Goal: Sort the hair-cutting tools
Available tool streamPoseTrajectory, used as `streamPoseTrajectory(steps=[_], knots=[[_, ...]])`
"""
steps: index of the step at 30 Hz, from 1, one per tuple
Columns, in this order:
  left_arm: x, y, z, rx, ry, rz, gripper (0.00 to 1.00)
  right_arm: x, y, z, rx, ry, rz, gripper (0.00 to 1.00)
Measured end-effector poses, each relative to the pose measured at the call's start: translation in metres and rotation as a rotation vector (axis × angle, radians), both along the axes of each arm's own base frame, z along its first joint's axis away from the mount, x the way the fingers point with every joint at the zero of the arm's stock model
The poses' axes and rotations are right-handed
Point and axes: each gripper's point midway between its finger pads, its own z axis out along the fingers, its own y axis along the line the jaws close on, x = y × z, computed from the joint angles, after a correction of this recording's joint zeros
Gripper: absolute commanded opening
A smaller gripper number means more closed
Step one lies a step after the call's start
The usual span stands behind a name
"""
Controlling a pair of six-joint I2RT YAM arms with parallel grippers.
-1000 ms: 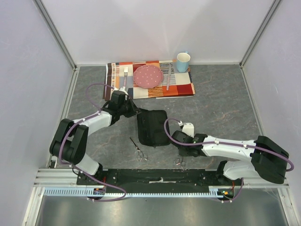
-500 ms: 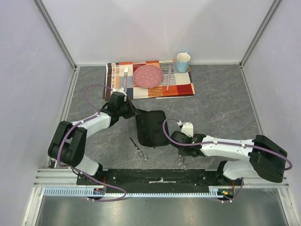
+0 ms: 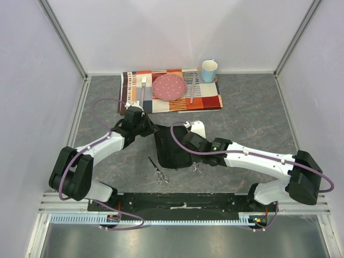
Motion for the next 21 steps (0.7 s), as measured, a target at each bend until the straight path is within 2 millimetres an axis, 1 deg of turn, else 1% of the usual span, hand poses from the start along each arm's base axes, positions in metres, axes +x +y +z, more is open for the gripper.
streamPoseTrajectory(steps=[2,4,6,10,12,14,21], knots=[[-0.003,-0.002,0.003,-0.001,-0.003,0.014,0.02,0.003,0.012,0.007,0.008,-0.003,0.041,0.0],[-0.006,-0.002,0.005,-0.001,-0.007,0.027,0.02,0.001,0.022,0.004,-0.004,0.017,0.092,0.0],[-0.011,-0.003,0.007,0.006,-0.015,0.042,0.02,-0.003,0.029,-0.009,-0.038,0.055,0.143,0.0],[-0.022,-0.003,0.007,0.021,-0.015,0.055,0.02,-0.016,0.034,-0.039,-0.106,0.151,0.224,0.0],[-0.025,-0.002,0.005,0.026,-0.012,0.061,0.02,-0.023,0.036,-0.049,-0.125,0.186,0.256,0.0],[-0.026,0.0,0.004,0.033,-0.012,0.073,0.02,-0.028,0.038,-0.053,-0.125,0.209,0.277,0.0],[-0.028,0.007,0.003,0.045,-0.009,0.103,0.02,-0.038,0.047,-0.054,-0.092,0.238,0.319,0.0]])
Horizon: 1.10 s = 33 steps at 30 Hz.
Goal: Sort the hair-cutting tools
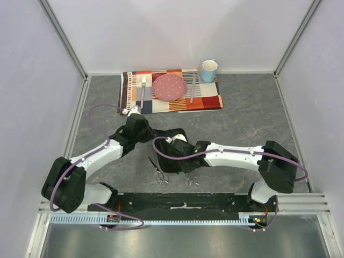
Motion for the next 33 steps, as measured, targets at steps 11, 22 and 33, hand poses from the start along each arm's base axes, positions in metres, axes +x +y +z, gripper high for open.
streamPoseTrajectory(steps=[11,22,33], knots=[[0.0,0.0,0.002,0.002,-0.009,0.009,0.02,-0.005,0.002,-0.011,-0.002,0.022,0.004,0.0],[-0.011,0.005,-0.006,0.013,0.002,0.01,0.02,-0.001,-0.002,-0.023,-0.038,0.02,-0.011,0.0],[-0.013,0.009,-0.003,0.016,-0.02,0.022,0.02,0.025,0.01,-0.023,-0.037,0.023,-0.035,0.0]])
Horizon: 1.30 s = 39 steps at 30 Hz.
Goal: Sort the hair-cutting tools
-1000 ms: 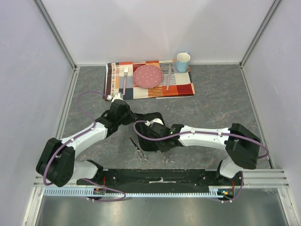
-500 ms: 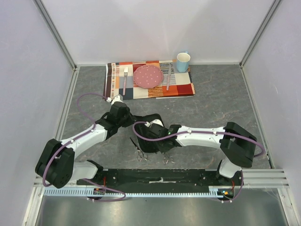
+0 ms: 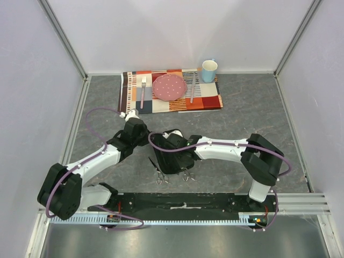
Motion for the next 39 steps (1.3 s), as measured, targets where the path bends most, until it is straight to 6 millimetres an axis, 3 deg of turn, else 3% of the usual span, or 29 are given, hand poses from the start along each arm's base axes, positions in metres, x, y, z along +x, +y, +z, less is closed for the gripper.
streamPoseTrajectory(steps=[7,14,18,22,26,31,35,39], knots=[[0.0,0.0,0.002,0.0,-0.006,0.002,0.02,0.039,0.01,0.0,0.029,-0.02,-0.027,0.0],[0.002,0.003,0.002,0.005,-0.011,0.013,0.02,0.062,0.026,0.0,0.034,-0.057,0.012,0.0],[0.005,0.007,0.003,0.014,-0.02,0.032,0.02,0.072,0.032,0.001,0.046,-0.072,0.019,0.24],[0.005,0.008,0.004,0.016,-0.025,0.038,0.02,0.074,0.034,0.001,0.049,-0.077,0.022,0.34],[0.006,0.009,0.006,0.016,-0.032,0.042,0.02,0.076,0.031,0.007,0.054,-0.091,0.009,0.38],[0.002,0.006,0.007,0.015,-0.031,0.029,0.02,0.074,0.022,0.04,0.103,-0.157,-0.024,0.38],[0.0,0.007,0.006,0.02,-0.023,0.028,0.02,0.062,0.018,0.072,0.168,-0.213,-0.047,0.37],[0.0,0.008,0.007,0.024,-0.023,0.031,0.02,0.041,0.016,0.071,0.182,-0.202,-0.053,0.36]])
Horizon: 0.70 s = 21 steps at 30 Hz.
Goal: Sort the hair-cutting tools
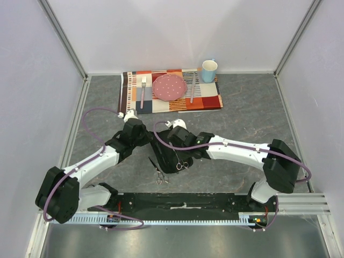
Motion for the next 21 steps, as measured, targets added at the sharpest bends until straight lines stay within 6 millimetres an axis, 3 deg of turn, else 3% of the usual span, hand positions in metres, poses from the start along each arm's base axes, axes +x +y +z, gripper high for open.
streamPoseTrajectory(steps=[7,21], knots=[[-0.001,0.002,-0.001,0.005,0.004,0.004,0.02,-0.033,-0.008,-0.025,-0.047,0.054,-0.029,0.37],[-0.002,0.002,-0.002,0.008,0.011,0.006,0.02,-0.043,-0.016,-0.058,-0.088,0.087,-0.109,0.37]])
